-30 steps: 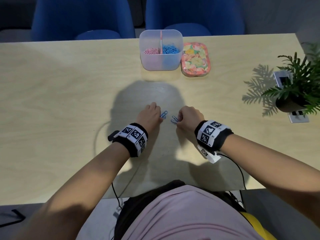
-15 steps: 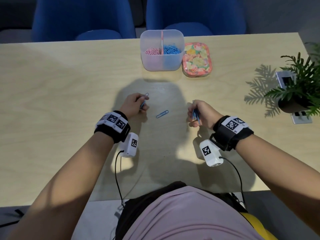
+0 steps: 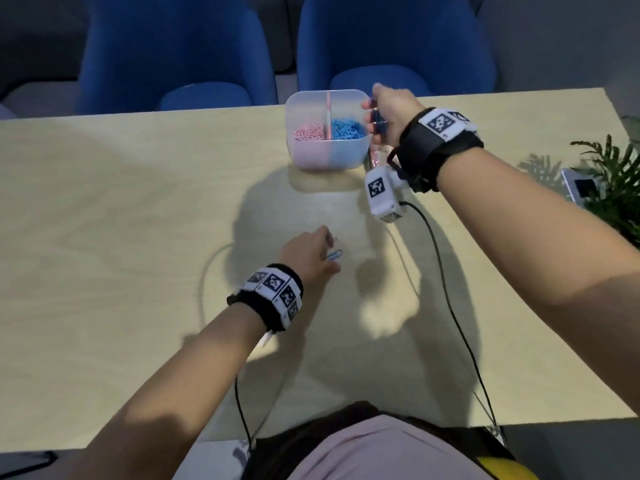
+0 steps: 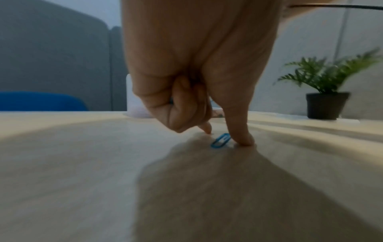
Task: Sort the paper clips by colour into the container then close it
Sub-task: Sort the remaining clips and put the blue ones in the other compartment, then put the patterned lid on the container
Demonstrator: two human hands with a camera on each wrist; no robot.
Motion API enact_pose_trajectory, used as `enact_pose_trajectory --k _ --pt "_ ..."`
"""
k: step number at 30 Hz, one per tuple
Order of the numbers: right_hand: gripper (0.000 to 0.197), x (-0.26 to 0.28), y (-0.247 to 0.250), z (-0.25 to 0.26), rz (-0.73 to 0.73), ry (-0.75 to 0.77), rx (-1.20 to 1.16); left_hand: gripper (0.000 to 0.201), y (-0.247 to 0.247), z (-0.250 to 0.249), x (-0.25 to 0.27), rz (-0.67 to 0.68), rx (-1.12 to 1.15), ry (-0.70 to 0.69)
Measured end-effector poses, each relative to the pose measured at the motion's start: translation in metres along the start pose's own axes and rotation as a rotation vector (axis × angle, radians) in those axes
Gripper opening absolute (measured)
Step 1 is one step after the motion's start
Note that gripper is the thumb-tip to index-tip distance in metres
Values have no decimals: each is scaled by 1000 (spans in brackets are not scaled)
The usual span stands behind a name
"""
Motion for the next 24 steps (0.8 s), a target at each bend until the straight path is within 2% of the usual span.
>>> enact_pose_trajectory --k 3,5,8,10,12,14,16,17,20,22,24 --pt "31 -16 -13 15 33 -13 -51 17 -2 1 -2 1 -12 4" --pt "23 -31 -15 16 31 -38 -63 13 -4 0 -3 33 -33 5" --pt "22 -43 -16 11 65 -41 -69 24 -4 -3 -5 46 -124 -34" --pt "22 -37 -14 13 68 11 -67 33 -5 -3 -5 24 -148 -45" --pt "18 -34 -2 13 2 77 -116 31 -7 -1 -6 8 -219 -70" --pt "15 -32 18 4 -147 166 -103 27 -10 0 -8 13 -291 -90" --pt "13 -35 40 -14 -307 227 153 26 -10 -1 -12 48 -340 -106" --pt "17 -34 48 -28 -360 192 338 25 -9 -2 -13 66 -357 -111" --pt "46 -42 62 -71 -409 83 743 25 -3 -5 -18 102 -361 -112" --pt "63 -40 62 -86 -410 99 807 27 9 -7 -24 91 -314 -93" --pt "69 -41 63 -93 -424 124 784 25 32 -18 -37 -3 -220 -95"
Point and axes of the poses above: each hand's wrist, its own x-axis away from the middle knuckle, its own y-axis out of the back of the hand, z = x × y, the point moved 3 cm from there along -x, towards the middle knuckle, and after that the axes turned 4 degrees about -y, right-handed, at the moved point
